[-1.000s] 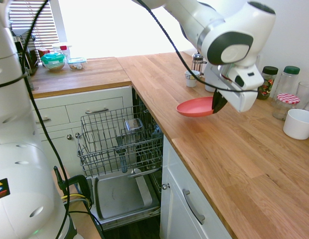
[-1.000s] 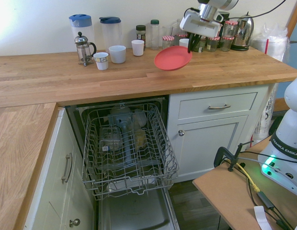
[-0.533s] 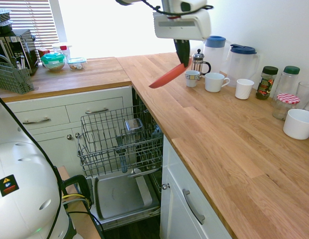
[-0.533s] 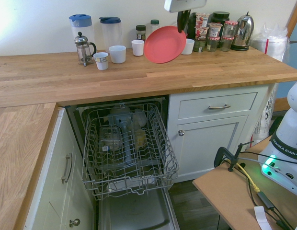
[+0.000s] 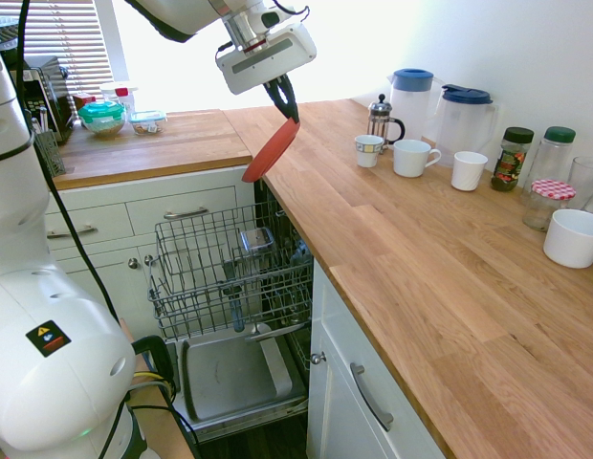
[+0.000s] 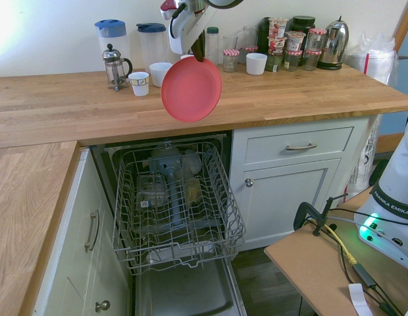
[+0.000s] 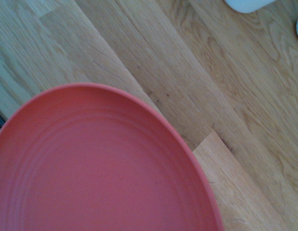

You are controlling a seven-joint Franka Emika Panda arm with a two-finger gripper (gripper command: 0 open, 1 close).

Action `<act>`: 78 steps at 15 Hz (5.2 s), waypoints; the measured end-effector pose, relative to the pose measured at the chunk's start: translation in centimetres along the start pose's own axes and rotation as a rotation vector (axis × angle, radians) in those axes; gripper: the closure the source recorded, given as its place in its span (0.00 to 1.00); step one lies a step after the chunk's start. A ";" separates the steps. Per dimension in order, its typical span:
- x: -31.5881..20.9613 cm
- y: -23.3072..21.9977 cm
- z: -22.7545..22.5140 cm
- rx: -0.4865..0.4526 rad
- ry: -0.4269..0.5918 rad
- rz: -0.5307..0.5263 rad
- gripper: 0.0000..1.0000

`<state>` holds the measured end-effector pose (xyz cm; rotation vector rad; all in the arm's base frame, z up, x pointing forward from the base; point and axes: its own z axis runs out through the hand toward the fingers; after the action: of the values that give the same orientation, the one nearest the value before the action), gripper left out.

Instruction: Put the plate in the dishwasher

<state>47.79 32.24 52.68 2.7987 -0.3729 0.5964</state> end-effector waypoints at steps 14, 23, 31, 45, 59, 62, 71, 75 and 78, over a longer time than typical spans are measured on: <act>-16.9 -21.4 -1.1 -0.173 0.438 -0.586 1.00; -24.8 -25.2 5.0 -0.442 0.547 -0.495 1.00; -27.4 -26.8 6.6 -0.482 0.630 -0.458 1.00; -36.7 -30.6 13.7 -0.549 0.686 -0.450 1.00; -37.9 -32.8 20.8 -0.522 0.638 -0.469 1.00; -37.8 -33.0 21.7 -0.529 0.621 -0.474 1.00; -37.6 -33.3 21.8 -0.518 0.609 -0.488 0.00; -37.6 -33.5 22.1 -0.499 0.590 -0.497 0.00; -37.6 -33.7 22.1 -0.483 0.590 -0.501 0.00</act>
<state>32.68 64.46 10.56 2.0169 0.2656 0.9931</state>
